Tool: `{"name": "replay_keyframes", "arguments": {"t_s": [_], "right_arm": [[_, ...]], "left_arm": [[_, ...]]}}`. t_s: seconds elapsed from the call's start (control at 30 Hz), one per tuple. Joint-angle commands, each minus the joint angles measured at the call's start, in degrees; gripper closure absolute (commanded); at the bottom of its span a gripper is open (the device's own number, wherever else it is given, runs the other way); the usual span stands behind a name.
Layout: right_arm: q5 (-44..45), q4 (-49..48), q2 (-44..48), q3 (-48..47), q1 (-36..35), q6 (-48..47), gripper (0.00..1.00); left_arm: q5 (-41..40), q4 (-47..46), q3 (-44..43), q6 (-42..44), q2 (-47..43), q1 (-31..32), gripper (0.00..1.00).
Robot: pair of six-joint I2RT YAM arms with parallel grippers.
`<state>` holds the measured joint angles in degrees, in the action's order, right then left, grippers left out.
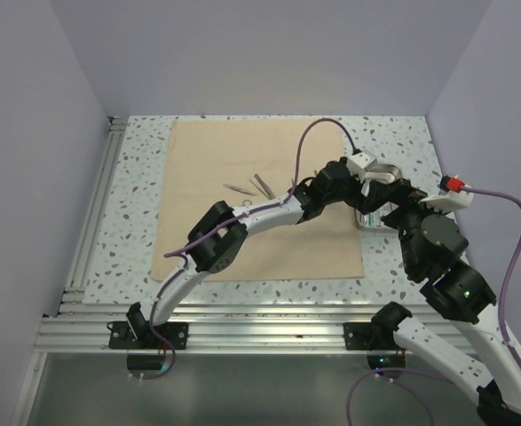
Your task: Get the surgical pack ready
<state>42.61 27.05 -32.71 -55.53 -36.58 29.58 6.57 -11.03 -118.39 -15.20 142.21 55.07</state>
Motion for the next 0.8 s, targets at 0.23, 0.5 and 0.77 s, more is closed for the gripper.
{"name": "replay_keyframes", "arguments": {"t_s": [0.23, 0.5, 0.77], "right_arm": [[0.0, 0.1, -3.4, -0.7, 0.3, 1.0, 0.07], [-8.4, 5.5, -16.8, -9.4, 0.2, -4.4, 0.09], [-14.4, 3.3, -30.7, -13.5, 1.9, -8.7, 0.11]], "left_arm": [[-10.3, 3.2, 22.7, -4.9, -31.9, -7.8, 0.00], [-25.9, 10.9, 42.2, -5.4, -47.3, -12.2, 0.00], [-35.7, 19.3, 55.3, -7.9, -56.9, -13.3, 0.00]]}}
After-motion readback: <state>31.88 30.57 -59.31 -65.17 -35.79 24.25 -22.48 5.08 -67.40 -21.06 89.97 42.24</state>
